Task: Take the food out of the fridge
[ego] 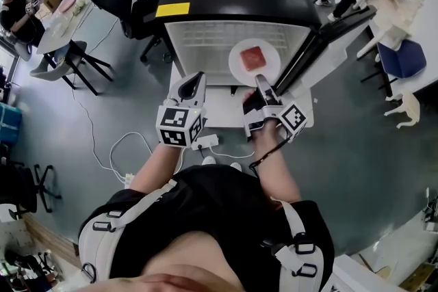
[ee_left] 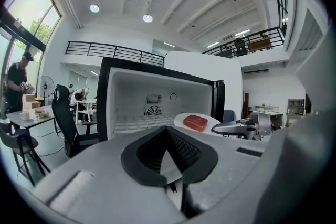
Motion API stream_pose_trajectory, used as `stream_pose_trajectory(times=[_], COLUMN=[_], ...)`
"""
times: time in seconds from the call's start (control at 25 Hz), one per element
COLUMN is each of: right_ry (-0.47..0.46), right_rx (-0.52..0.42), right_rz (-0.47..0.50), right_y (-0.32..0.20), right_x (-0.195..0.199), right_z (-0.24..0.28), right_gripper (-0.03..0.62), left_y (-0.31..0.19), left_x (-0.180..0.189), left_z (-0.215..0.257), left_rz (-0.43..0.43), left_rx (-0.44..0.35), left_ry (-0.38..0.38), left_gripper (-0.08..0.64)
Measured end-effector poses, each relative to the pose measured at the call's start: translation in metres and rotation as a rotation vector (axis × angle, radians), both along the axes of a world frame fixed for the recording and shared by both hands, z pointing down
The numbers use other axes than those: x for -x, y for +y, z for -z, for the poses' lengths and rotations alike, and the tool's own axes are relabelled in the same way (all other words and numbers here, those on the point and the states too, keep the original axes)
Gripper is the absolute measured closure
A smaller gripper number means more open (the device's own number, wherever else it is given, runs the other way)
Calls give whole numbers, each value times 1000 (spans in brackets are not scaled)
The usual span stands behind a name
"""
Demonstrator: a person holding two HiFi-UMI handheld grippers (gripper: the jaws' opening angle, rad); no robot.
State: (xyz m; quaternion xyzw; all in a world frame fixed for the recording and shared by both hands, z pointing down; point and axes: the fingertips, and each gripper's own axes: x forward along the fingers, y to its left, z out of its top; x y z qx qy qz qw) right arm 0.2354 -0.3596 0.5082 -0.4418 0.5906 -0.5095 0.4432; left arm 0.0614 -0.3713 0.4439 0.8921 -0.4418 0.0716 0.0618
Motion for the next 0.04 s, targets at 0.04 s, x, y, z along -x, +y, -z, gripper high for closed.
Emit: stream_pose_trajectory(times=[0.04], right_ry=[0], right_rx=[1], right_rz=[1], right_y=[0], right_x=[0], right_z=[0], right_gripper=[552], left_y=[0], left_x=[0], left_z=[0], left_rz=[0], left_rx=[0], left_ry=[1], left_gripper=[557])
